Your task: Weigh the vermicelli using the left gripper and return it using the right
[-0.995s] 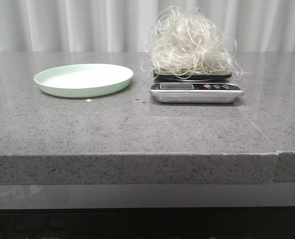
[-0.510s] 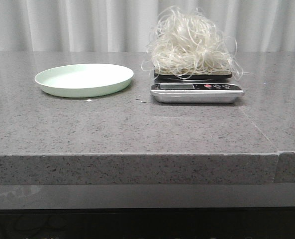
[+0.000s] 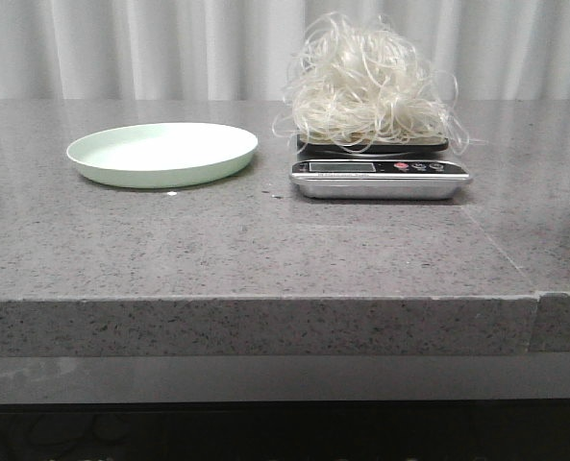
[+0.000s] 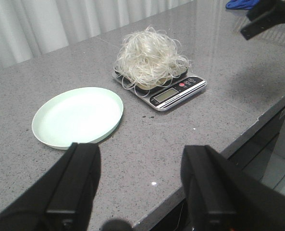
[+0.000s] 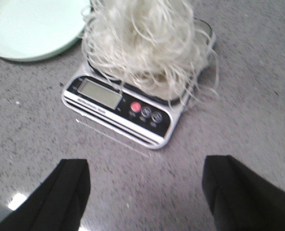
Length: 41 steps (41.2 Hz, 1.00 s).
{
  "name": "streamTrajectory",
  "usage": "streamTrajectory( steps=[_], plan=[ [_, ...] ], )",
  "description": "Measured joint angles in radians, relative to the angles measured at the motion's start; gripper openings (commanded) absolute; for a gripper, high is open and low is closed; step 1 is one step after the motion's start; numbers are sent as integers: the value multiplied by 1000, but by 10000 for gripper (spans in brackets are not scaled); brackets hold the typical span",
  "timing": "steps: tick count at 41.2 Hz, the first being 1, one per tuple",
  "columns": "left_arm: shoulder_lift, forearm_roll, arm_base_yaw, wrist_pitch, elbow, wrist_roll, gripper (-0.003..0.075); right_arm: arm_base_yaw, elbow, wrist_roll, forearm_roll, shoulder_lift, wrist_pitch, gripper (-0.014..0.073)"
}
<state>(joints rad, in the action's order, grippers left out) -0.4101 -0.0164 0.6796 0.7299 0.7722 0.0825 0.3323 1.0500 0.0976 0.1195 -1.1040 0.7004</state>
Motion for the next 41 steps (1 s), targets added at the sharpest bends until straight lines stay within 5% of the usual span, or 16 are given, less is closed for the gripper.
streamTrajectory(
  steps=[25, 41],
  plan=[
    [0, 0, 0, 0, 0, 0, 440, 23, 452, 4, 5, -478, 0, 587],
    [0, 0, 0, 0, 0, 0, 440, 23, 605, 8, 11, -716, 0, 587]
  ],
)
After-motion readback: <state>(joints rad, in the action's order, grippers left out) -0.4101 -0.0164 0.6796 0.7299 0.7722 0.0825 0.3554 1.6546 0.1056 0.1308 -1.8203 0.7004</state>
